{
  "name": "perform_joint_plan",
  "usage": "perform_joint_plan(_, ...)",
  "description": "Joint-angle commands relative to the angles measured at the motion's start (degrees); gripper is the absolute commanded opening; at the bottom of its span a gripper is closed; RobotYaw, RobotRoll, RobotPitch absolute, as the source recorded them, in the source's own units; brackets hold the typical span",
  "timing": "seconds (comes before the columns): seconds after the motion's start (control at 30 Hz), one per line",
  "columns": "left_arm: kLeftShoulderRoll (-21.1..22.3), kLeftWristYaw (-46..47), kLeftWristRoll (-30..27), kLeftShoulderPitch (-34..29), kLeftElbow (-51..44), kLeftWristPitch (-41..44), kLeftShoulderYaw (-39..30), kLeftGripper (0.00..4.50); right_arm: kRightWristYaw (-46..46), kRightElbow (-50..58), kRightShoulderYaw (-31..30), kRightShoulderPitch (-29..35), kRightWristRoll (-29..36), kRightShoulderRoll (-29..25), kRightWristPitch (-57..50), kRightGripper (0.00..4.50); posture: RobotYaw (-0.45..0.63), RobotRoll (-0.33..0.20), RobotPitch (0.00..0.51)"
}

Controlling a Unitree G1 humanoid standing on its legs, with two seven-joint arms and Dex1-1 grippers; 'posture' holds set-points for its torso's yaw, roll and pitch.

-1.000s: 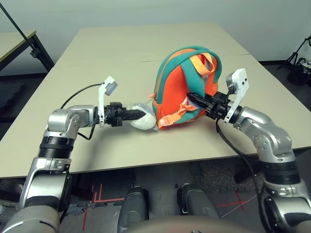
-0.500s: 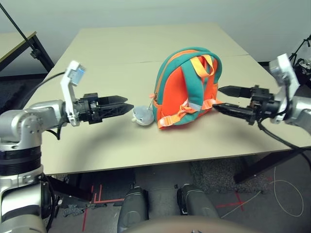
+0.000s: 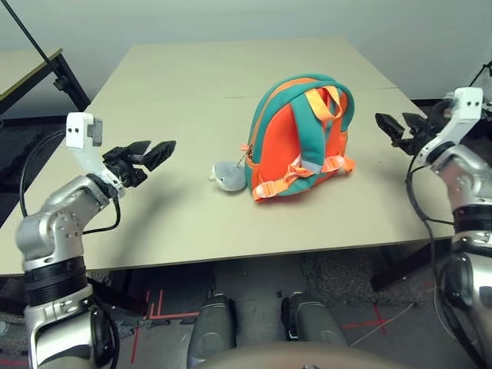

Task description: Put the pencil case into the backpack and zip it.

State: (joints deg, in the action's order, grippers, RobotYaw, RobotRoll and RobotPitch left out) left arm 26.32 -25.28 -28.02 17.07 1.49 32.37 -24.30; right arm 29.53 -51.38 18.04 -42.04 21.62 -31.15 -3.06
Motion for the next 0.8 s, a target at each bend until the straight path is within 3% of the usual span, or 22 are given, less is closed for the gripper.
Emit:
perform_joint_plan(0.03,-2.1,6.3,6.3,-0.4,5.3,-11.2,-0.4,4.50,-5.0,-7.5,1.3,-2.6,-2.4,1.1,7.2,4.48,0.03,0.000,0.000)
perform_joint_plan(0.17,-2.8,11.8,12.2,-0.9,9.0,-19.5,0.7,4.50,-8.9,-12.9,2.1,-3.9,-3.4,1.5,11.5,4.48,0.03,0.000,0.000)
perform_joint_plan(0.33,-3.4,15.3,14.6,-0.2,13.0,-24.2,0.8,4.50,-11.7,-16.5,2.3,-4.1,-4.3,1.9,14.2,4.48,0.02,0.000,0.000)
perform_joint_plan(0.8,-5.1,20.2,16.9,-0.8,14.3,-27.5,2.0,4.50,-12.4,-19.2,2.6,-3.9,-5.9,2.1,14.6,4.48,0.04,0.000,0.000)
